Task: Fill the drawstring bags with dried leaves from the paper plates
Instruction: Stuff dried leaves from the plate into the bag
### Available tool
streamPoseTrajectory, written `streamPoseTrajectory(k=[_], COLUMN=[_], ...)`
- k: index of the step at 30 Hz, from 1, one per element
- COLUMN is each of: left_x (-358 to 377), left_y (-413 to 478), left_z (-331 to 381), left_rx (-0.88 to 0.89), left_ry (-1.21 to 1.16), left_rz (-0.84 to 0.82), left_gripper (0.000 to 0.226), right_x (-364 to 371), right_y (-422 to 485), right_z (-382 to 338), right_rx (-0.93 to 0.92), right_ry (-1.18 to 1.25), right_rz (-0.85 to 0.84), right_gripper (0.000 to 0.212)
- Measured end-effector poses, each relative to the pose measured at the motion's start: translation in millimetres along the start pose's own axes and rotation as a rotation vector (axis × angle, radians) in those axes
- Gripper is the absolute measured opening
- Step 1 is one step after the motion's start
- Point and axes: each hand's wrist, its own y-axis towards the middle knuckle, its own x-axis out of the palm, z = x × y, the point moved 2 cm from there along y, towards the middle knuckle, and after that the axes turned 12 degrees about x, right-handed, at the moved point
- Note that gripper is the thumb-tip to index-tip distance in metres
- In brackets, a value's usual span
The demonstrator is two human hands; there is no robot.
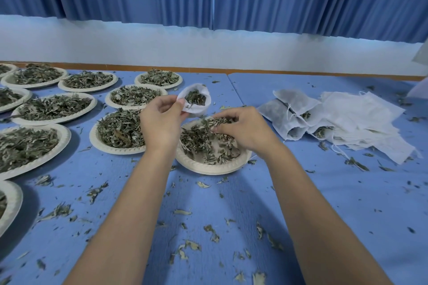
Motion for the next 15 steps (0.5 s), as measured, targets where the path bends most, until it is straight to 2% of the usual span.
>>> streamPoseTrajectory(k=[3,6,10,15], left_x=[-0.1,0.3,5.1,11.9], left_y=[0.0,-0.4,-3.0,-8.3], left_z=[-6.8,-12.0,-13.0,-11.2], left_rx=[-0.011,-0.003,-0.034,-0.018], left_ry=[0.026,0.129,0.131,0.163], left_rz=[-0.013,-0.036,-0.063,-0.167], left_gripper=[0.011,0.015,0.016,0.016], right_x=[-2.8,-4.4,-1.1,9.0], right_y=[-6.5,-7.2,-3.6,-1.8], right_z=[-4.3,-8.3,-10.3,-8.7], right_rx=[-0.015,-0.065,-0.020,-0.059], right_ry=[0.141,0.234,0.283,0.030], right_rz=[-0.200,-0.241,-0.041,0.158], right_gripper=[0.020,0.021,0.020,0.020])
